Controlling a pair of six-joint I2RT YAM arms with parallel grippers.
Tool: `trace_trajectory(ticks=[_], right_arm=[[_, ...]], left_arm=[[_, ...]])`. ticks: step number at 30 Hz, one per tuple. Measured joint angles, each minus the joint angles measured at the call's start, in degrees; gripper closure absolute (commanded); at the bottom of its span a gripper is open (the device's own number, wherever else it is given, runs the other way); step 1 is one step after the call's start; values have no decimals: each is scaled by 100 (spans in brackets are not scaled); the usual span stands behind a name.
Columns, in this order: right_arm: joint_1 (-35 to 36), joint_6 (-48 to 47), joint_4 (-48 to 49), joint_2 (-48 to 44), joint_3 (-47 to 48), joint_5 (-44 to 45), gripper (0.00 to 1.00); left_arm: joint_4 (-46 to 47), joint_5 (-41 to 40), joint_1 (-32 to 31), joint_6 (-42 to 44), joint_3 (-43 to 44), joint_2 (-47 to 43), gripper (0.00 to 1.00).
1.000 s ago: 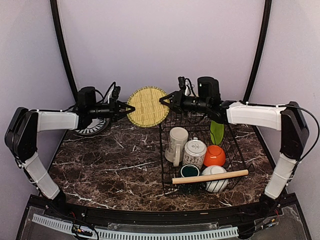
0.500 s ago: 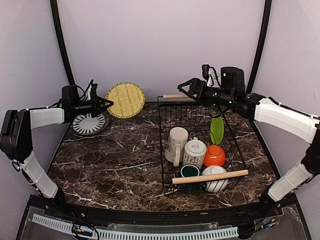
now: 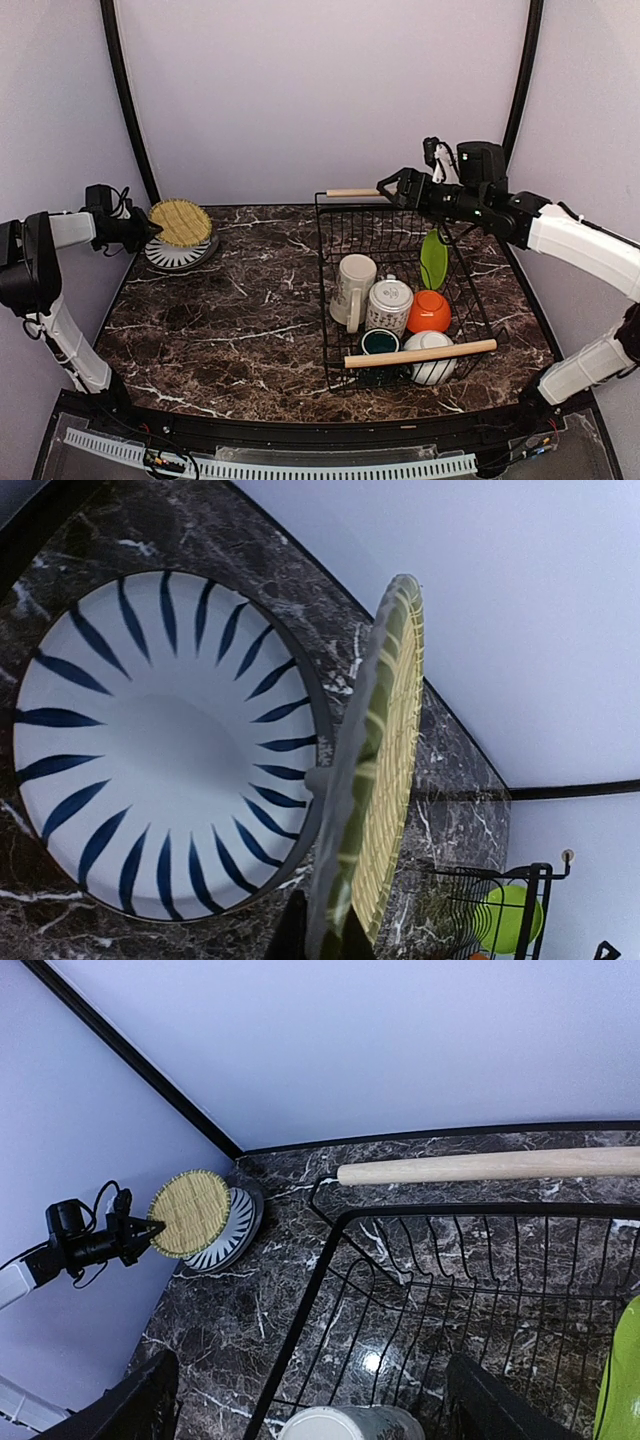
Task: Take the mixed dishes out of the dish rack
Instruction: Place the plate on the plate.
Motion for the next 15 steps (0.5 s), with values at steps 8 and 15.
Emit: trace_trajectory(ticks=[8,15], right_arm=[[-52,-44,-50,-68,-138,61,11],[-125,-46,-55,-273,-356,81,11]], left_arm=[[-431,-354,155,190,332,649,99],[-376,-168,297,181,461,1008,98]])
